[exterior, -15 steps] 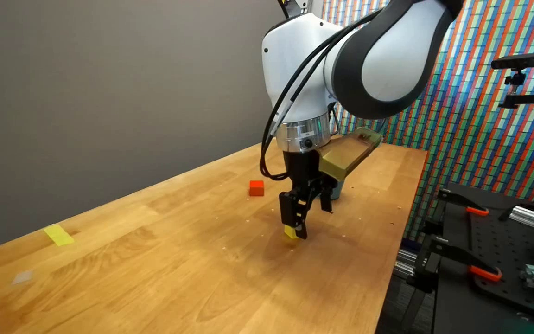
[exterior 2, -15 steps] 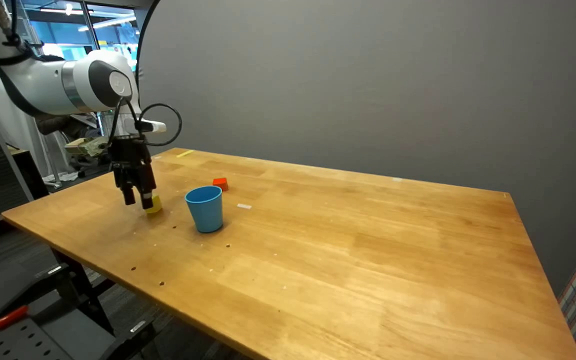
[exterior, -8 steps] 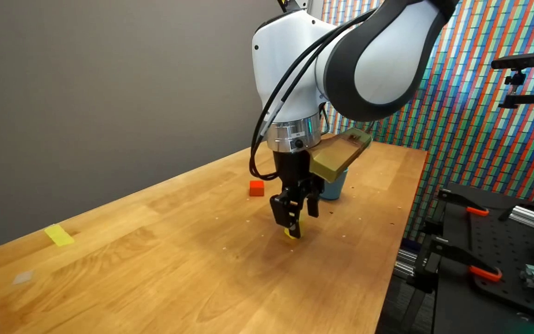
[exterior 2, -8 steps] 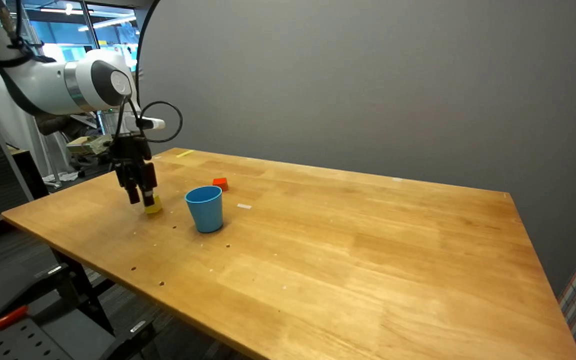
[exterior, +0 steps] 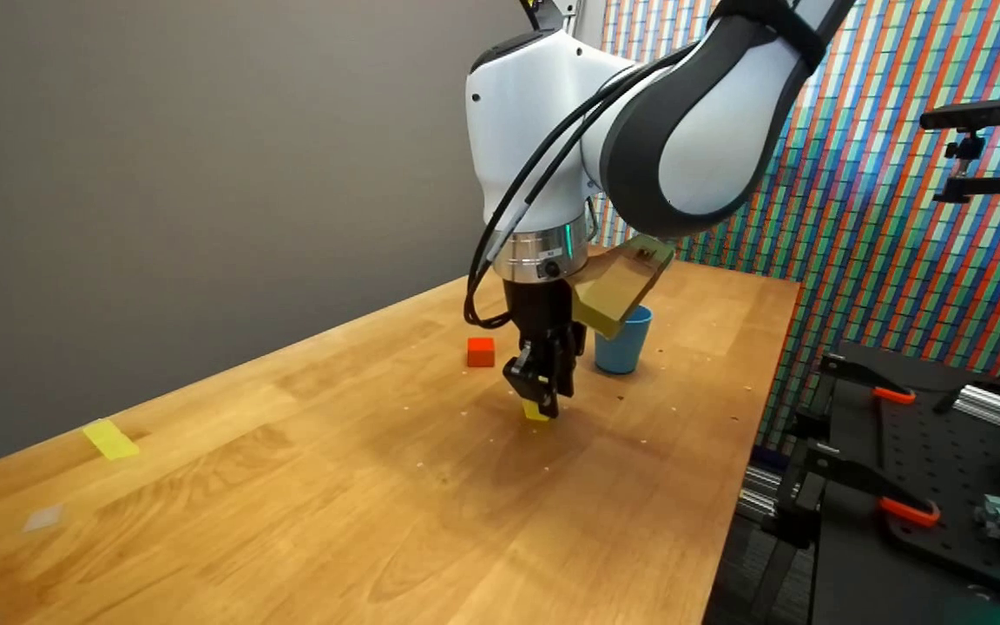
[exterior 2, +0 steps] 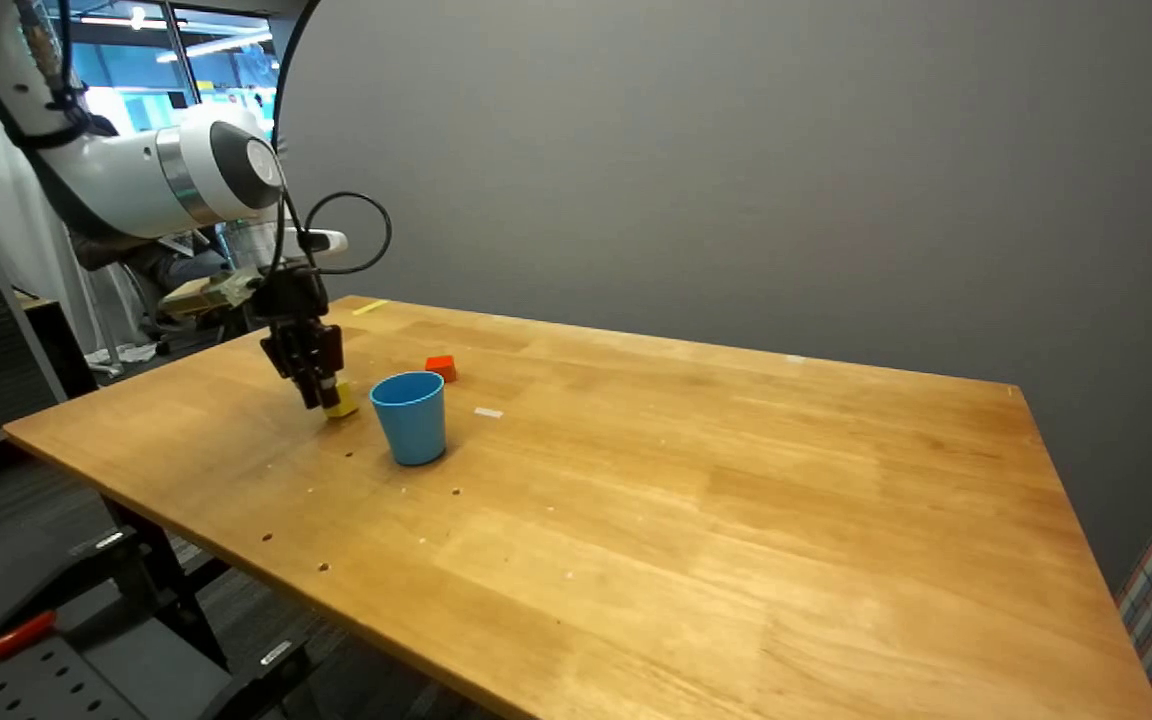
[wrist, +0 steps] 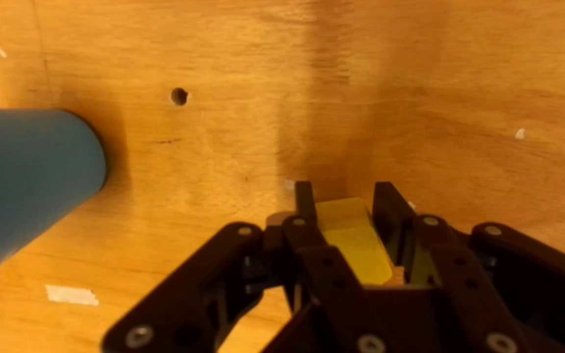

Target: Put the yellow cube in the cup

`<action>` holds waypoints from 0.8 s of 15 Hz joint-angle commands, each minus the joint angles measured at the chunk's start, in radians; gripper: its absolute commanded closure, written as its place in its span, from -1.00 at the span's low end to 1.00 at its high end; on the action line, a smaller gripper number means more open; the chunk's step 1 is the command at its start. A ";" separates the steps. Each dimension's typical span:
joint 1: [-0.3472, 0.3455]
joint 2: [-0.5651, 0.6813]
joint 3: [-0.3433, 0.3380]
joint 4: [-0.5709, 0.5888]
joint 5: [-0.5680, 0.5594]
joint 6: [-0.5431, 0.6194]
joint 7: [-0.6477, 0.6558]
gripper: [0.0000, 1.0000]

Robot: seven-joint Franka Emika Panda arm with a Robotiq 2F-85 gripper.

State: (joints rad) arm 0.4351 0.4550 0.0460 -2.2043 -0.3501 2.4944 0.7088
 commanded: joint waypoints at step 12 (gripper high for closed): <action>-0.097 -0.368 -0.006 -0.088 0.078 -0.278 0.366 0.70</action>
State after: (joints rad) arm 0.3965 0.1959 0.0052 -2.2153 -0.3295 2.2985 1.0156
